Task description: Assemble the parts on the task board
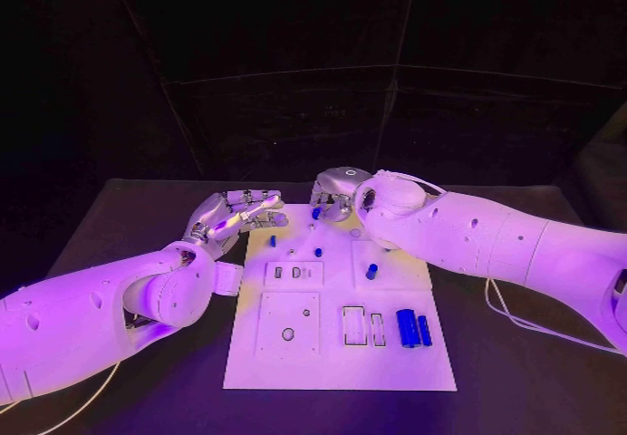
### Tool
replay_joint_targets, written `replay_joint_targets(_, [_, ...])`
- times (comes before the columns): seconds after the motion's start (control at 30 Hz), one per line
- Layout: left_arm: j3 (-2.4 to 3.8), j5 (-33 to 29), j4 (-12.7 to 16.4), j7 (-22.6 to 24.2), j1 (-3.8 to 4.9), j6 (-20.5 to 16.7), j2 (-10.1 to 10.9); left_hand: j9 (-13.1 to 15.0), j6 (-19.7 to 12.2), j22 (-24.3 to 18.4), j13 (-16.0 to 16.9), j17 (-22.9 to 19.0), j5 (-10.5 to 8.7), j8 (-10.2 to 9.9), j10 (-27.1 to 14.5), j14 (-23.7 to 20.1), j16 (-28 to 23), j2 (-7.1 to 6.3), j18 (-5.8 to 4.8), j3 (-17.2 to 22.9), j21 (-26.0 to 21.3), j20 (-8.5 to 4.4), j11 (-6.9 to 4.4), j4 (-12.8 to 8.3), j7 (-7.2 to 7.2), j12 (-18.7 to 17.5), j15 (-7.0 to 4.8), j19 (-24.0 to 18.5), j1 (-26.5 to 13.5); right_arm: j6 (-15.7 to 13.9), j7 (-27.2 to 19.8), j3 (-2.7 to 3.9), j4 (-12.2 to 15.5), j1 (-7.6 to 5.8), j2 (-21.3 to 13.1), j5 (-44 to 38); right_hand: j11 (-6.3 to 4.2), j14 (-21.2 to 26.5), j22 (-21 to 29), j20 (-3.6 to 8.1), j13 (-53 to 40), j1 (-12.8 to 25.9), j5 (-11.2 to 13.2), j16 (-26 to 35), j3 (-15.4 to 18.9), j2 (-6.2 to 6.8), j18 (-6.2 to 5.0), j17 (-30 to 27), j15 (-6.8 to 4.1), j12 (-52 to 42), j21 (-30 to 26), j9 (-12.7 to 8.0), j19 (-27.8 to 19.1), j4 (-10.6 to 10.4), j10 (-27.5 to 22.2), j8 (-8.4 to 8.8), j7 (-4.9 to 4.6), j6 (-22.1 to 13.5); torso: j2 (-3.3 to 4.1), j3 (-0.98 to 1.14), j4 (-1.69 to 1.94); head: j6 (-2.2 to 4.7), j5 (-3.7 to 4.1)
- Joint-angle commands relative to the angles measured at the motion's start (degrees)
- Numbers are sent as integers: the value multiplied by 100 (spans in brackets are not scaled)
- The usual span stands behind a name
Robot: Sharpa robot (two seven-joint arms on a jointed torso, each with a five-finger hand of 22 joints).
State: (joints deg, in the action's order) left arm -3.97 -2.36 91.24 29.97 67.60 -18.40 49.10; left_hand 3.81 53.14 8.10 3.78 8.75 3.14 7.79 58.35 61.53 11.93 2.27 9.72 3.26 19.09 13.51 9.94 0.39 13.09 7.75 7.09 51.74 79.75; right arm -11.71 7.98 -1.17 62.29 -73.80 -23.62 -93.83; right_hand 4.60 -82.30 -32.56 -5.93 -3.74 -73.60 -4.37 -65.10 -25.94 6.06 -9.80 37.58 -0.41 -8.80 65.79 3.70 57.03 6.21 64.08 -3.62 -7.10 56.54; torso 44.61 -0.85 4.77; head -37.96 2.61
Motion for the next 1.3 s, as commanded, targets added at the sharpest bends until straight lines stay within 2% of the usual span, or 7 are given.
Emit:
replay_joint_targets(0.03, [5,30,-4,24,10,49,-3,-9,-1,-6,-9,6,1,-34,18,35,-20,47,75,-4,-20,-11,11,-23,30,-17,9,42,8,-249,-15,3,34,-13,-45,-28,19,45,57,-11,7,-4,5,50,5,95,-75,-45,34,14,-51,-3,-72,-33,-80,13,11,-79,0,3,-3,8,5])
replay_joint_targets(0.3, [5,30,-73,39,10,58,27,-9,-1,-6,-9,6,1,-34,18,35,-20,47,75,-4,-20,-11,11,-23,30,-17,9,42,8,-1057,-140,13,548,-15,-595,274,15,48,107,-28,-19,106,-332,68,199,251,-86,-87,36,-67,-79,18,-61,-136,-44,-16,-120,-144,-11,15,-31,89,-4])
replay_joint_targets(0.43, [5,30,-110,48,10,60,43,-8,-1,-10,-9,8,1,-39,19,39,-30,49,74,0,-23,-11,12,-34,31,-24,10,45,8,-1174,-130,190,899,-20,-924,658,9,0,-41,-24,-113,328,-484,-17,509,386,-53,58,31,-336,0,41,85,-318,388,-70,-190,4,-14,26,-52,132,0])
replay_joint_targets(0.63, [4,30,-146,55,10,75,50,-8,-1,-11,-9,8,1,-39,20,40,-31,48,74,1,-23,-11,12,-36,30,-25,10,45,8,-582,252,412,1400,-27,-1569,1294,-268,-439,-1337,218,-2431,498,-1067,-1324,1597,485,182,2459,-187,-3107,662,61,1015,-694,1728,-202,19,27,-21,53,-105,208,28])
replay_joint_targets(0.7, [4,30,-148,55,10,79,50,-8,-1,-11,-9,8,1,-39,20,40,-31,48,74,1,-23,-11,12,-36,30,-25,10,45,8,-363,387,438,1425,-29,-1698,1378,-355,-444,-1762,157,-4811,159,-1209,-1775,2337,103,364,3224,13,-5391,921,65,1269,-958,1305,-304,7,-178,-23,58,-120,220,28])
replay_joint_targets(0.8, [4,30,-157,57,10,85,40,-8,-1,-11,-9,8,1,-39,20,40,-31,48,74,1,-23,-11,12,-36,30,-25,10,45,8,-20,615,465,1354,-31,-1859,1472,-122,-526,-2353,77,-6051,21,-1177,-2029,2889,107,354,3869,-53,-6389,1181,47,1527,-1260,1398,-402,-131,-423,-22,77,-158,244,31])
replay_joint_targets(1.3, [4,30,-231,53,6,112,-56,-8,2,-12,-8,9,0,-39,24,42,-34,49,74,2,-24,-12,10,-40,27,-25,9,47,8,526,719,474,961,-19,-1699,1157,-36,-571,-2777,-21,-6824,-580,-1369,-2171,3116,-23,412,4228,36,-6957,1408,50,1685,-1491,1585,-637,-214,-742,2,93,-133,229,87])
